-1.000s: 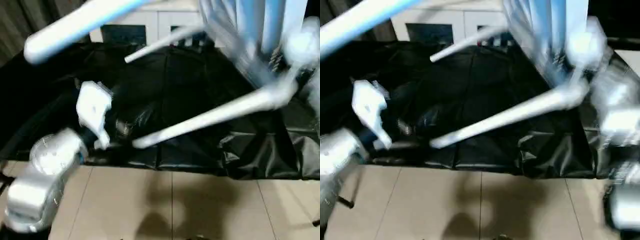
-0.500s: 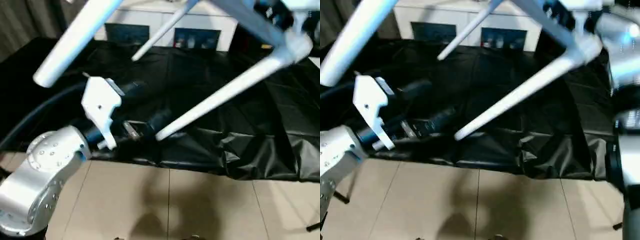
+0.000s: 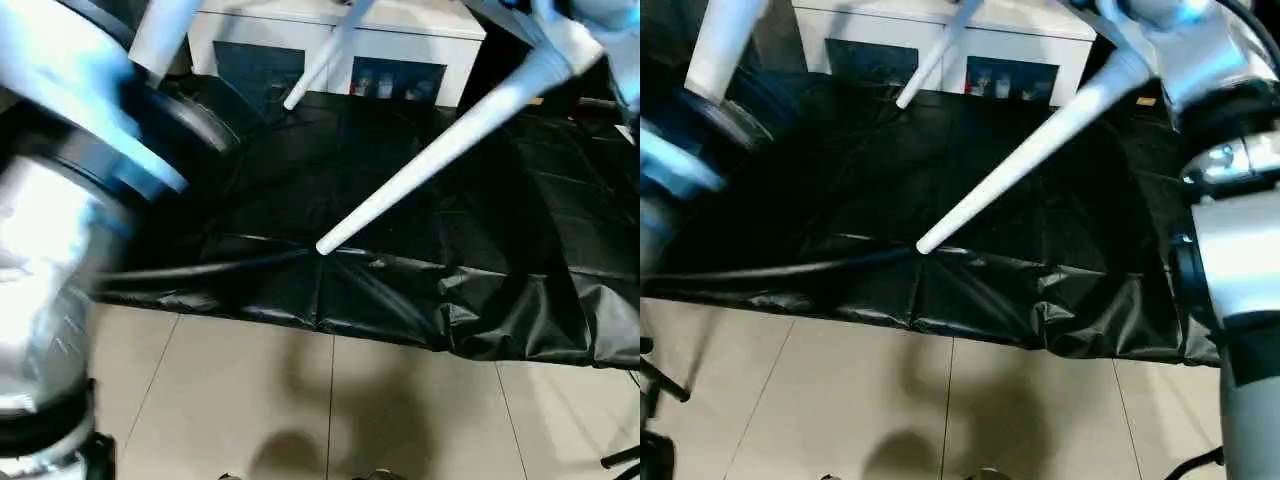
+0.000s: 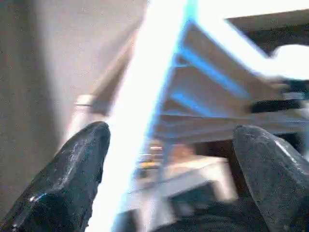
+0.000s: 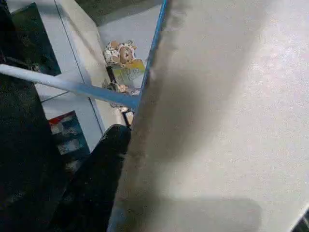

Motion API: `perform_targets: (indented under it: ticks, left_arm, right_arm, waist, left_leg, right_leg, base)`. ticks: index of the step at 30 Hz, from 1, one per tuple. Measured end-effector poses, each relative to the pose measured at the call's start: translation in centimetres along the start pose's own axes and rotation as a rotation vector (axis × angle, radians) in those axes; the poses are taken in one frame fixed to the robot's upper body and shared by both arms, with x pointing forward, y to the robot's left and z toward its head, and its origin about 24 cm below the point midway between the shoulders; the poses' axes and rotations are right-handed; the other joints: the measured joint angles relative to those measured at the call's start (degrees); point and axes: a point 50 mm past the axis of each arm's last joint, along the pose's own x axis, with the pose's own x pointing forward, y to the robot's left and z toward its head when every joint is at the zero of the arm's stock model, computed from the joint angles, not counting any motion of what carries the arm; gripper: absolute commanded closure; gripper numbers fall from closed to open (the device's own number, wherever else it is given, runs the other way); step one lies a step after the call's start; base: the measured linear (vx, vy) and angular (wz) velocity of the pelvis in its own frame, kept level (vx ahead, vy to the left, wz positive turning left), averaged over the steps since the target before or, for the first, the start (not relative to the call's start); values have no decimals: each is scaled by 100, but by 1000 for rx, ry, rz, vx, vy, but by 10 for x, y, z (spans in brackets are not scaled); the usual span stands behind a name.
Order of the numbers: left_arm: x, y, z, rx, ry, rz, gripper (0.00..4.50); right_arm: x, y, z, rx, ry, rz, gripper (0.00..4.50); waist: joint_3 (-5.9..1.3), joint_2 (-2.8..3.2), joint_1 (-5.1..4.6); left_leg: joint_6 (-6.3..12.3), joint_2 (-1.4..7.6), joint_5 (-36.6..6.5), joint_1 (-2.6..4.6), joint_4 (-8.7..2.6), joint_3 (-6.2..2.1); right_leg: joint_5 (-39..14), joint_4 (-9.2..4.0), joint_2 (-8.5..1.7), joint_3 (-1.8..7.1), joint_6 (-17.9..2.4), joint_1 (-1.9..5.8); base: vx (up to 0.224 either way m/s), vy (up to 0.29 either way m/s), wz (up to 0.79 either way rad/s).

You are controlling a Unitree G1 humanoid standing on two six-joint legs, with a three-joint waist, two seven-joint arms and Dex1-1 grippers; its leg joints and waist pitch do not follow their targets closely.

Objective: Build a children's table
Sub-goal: Flip table

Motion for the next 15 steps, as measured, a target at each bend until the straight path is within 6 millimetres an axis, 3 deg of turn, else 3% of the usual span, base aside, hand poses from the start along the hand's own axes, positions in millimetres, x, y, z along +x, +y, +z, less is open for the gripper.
perform_targets:
  ticks: [6,9,11,14,15]
  left_arm:
    - [-7,18,-18,138,146,105,0]
    - [-13,5,-43,123,277,14,0]
    - [-16,-2,-57,109,338,-21,0]
    - [-18,-5,-71,103,395,-36,0]
    - [-18,-7,-72,86,396,-35,18]
  right_arm:
    - [6,-2,15,-76,-14,22,242]
    - [9,-5,29,-139,-31,36,242]
    - [11,-4,37,-187,-55,48,242]
    - [15,1,50,-256,-93,75,242]
    - [16,3,52,-275,-99,84,242]
  waist:
    - [-42,-65,20]
    - [-48,-109,36]
    - [-60,-173,41]
    - [-90,-223,40]
    - [-91,-233,40]
  left_leg:
    - [-1,2,0,2,1,-3]
    - [-1,5,0,5,2,-1]
    - [-2,12,1,-4,2,-2]
    - [-4,14,1,-9,3,-7]
    - [-4,14,1,-11,3,-6]
  right_leg:
    - [-1,-2,-2,1,1,1]
    - [-1,-4,-3,3,2,-1]
    - [-2,-5,-2,-1,2,-2]
    - [-4,-7,-2,-3,7,-1]
    - [-5,-9,-2,-2,7,0]
  base:
    - [0,0,0]
    - [0,0,0]
    - [0,0,0]
    - [0,0,0]
    - [0,0,0]
